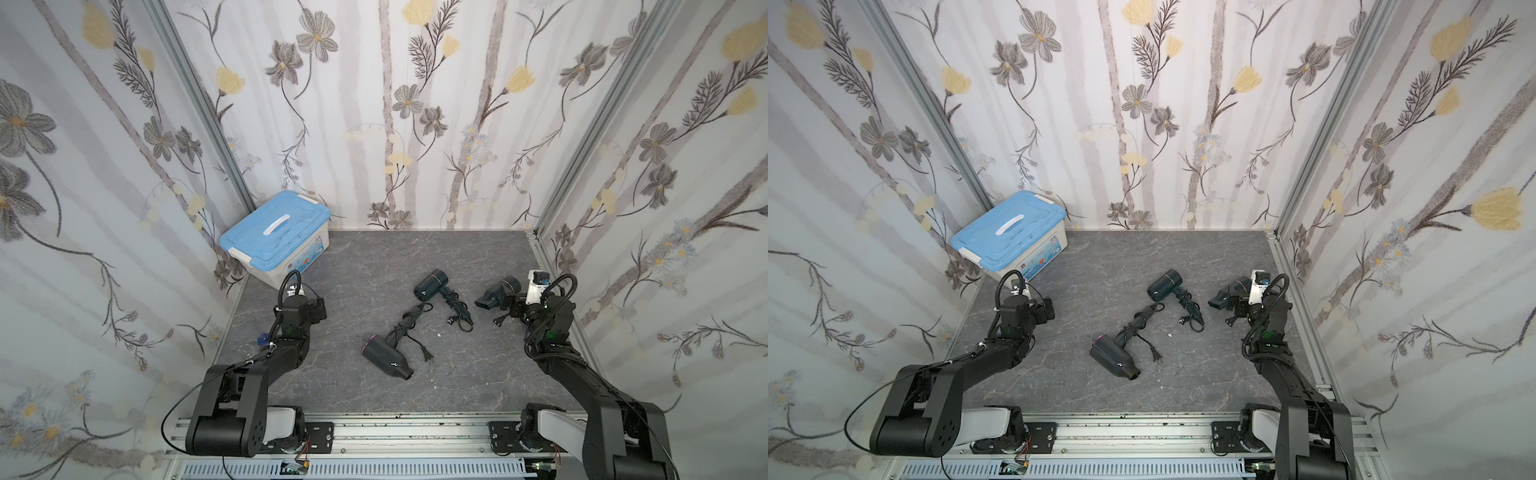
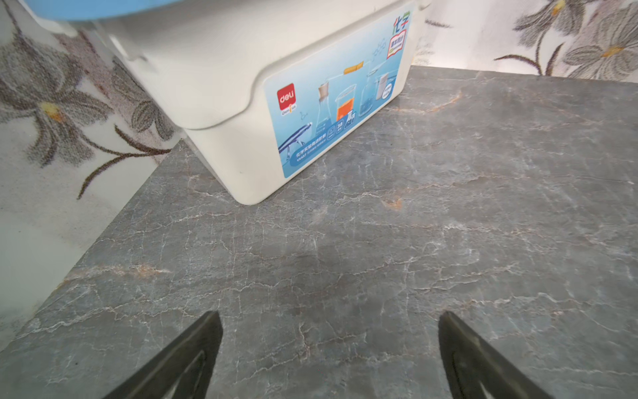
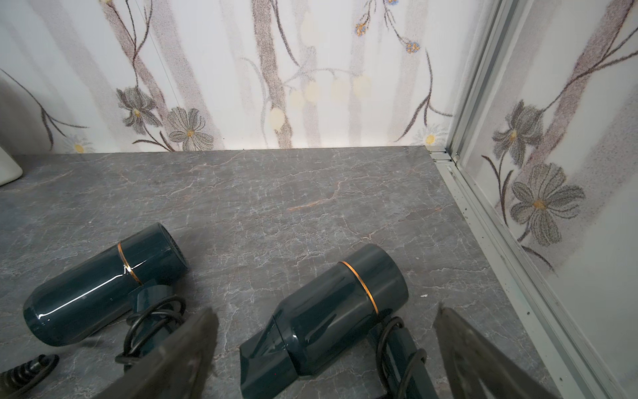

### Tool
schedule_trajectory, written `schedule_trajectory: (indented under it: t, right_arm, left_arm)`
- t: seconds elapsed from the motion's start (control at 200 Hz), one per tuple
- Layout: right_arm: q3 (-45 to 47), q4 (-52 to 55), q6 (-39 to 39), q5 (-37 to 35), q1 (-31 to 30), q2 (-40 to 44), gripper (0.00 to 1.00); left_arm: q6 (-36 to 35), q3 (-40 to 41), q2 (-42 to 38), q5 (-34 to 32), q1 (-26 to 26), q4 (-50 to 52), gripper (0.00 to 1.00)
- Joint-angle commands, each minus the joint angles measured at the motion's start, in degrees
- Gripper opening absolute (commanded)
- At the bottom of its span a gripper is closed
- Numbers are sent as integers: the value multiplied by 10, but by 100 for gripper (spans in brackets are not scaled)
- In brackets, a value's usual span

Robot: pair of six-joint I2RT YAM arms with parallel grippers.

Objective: Wrap the cord around the hair dryer
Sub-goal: Reset both arms

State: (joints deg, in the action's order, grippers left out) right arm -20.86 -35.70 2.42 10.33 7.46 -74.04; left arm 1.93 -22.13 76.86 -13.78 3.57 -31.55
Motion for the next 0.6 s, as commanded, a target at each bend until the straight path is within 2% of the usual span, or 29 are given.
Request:
schedule_trajectory:
  t: [0.0, 0.225, 0.45, 0.594]
  right_arm:
    - [9, -96, -16, 6, 1, -17, 100]
    - [31, -158, -31, 14, 2, -36, 100]
    - [55, -198, -27, 54, 2, -21, 100]
    - [77, -234, -24, 76, 1, -12, 100]
  left_arm:
    - [0, -5, 21, -8, -11, -94, 100]
    - [25, 4, 79, -14, -21, -166, 100]
    - [18, -1, 92, 5, -21, -168, 100]
    - [20, 5, 116, -11, -18, -200, 100]
